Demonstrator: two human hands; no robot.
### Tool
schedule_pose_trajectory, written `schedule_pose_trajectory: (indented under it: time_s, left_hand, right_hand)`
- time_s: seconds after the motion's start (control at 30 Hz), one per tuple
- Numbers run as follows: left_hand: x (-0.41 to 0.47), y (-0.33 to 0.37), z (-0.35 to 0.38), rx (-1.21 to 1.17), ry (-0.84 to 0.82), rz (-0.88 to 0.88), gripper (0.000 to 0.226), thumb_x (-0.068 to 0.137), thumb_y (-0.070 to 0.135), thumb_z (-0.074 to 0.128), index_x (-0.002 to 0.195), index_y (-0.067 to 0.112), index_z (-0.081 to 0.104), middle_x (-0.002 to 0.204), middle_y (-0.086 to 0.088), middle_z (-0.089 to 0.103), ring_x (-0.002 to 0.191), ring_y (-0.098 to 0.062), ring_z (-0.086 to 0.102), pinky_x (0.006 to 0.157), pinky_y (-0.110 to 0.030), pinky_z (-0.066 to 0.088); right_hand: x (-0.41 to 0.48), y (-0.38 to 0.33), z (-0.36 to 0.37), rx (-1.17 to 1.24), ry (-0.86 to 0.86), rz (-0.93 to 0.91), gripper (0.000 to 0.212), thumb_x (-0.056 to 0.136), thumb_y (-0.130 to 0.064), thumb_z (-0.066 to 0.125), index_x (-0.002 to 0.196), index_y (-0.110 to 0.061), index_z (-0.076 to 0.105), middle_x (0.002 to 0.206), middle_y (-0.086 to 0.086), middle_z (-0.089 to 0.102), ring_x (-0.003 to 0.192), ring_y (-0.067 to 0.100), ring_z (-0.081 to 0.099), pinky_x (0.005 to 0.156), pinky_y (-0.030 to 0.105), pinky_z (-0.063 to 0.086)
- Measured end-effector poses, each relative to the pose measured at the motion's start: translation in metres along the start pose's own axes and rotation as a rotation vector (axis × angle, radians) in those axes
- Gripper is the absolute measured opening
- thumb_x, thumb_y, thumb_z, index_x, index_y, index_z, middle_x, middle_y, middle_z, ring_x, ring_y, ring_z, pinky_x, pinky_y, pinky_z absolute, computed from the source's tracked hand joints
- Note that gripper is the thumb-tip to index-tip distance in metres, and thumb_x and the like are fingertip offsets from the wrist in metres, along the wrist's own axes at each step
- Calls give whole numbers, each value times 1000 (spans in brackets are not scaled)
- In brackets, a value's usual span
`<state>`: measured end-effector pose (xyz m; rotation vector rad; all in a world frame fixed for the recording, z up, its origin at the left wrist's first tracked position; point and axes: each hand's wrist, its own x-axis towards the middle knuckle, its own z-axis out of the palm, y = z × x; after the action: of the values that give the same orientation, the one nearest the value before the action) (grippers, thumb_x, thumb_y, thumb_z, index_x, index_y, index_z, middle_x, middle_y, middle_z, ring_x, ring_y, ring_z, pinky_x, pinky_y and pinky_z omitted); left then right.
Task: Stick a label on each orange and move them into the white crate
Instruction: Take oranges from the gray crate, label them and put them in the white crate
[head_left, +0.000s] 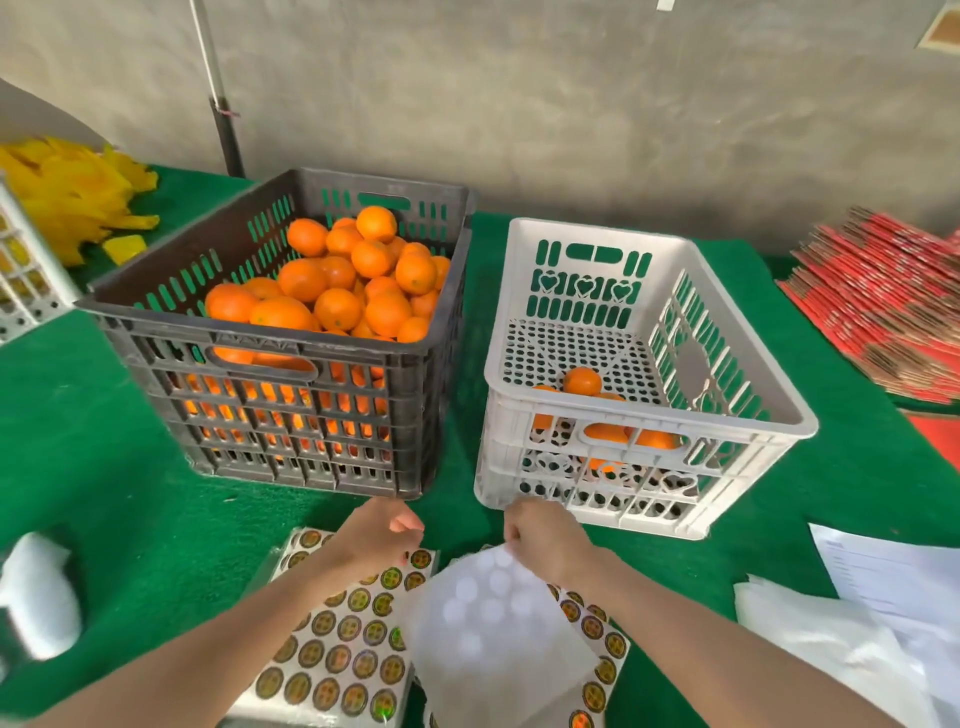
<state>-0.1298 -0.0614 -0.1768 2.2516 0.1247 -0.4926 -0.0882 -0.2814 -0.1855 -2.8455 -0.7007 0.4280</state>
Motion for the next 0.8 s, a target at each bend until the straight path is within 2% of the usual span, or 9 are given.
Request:
schedule_pose_trajectory:
  time_s: [0.17,0.23,0.3,0.37,0.47,0.53,0.67,0.73,0.8]
  left_hand:
    - [-6,13,4,-26,-185,-96,21,97,24,51,92,13,68,91,-5,69,76,-13,63,66,-19,49]
    - [-7,19,-3,-247,-256,-145,27,100,25,45,98,10,67,86,-9,71,75,-18,66,68,-25,51]
    - [-8,23,-14,-380,-357,-62,21,98,18,51,113,9,64,88,-6,74,80,-18,70,72,-27,54]
    - [-10,32,-22,-383,-445,87,37,90,8,60,126,17,57,111,3,70,102,-13,65,88,-28,51]
    - [-13,57,-25,-444,-492,194,69,74,10,69,138,23,45,139,8,52,129,-9,45,109,-34,29]
    - [-15,69,-26,-448,-497,221,59,78,8,71,134,16,51,132,2,59,125,-14,51,109,-33,32]
    - [-18,83,-27,-234,-352,239,8,82,8,70,86,14,72,93,1,74,93,-17,68,100,-36,46]
    - [-18,83,-28,-218,-263,193,4,79,7,73,82,5,72,92,-8,74,92,-25,69,98,-44,49]
    - [-18,80,-29,-235,-199,137,16,78,8,75,88,-3,70,98,-17,72,97,-34,67,97,-49,48]
  right_hand:
    - [-15,-2,-26,369,140,-105,14,82,9,53,75,0,60,80,13,65,75,25,62,73,40,51]
    - [-21,-6,-43,547,198,-144,22,80,13,58,74,-9,59,78,5,63,75,21,62,71,37,54]
    - [-26,-9,-59,665,231,-186,35,80,13,61,77,-21,60,79,-6,64,78,15,64,75,31,55]
    - [-31,-9,-70,764,231,-213,44,80,20,56,74,-23,65,80,-9,67,81,19,65,80,37,54]
    - [-36,-9,-77,974,192,-237,47,78,28,48,65,-14,65,81,-5,69,82,25,64,75,41,54]
    - [-40,-11,-78,1105,154,-237,43,77,29,49,62,-9,63,78,-3,71,79,13,65,70,28,55]
    - [-45,-14,-77,1261,126,-185,33,83,22,50,75,-6,65,90,1,72,85,14,68,67,26,56]
    - [-49,-10,-76,1351,116,-123,36,86,19,46,91,-10,65,101,3,70,85,17,67,68,28,57]
    - [-54,-6,-73,1421,101,-57,37,88,15,46,99,-15,64,101,6,69,78,17,66,67,30,57]
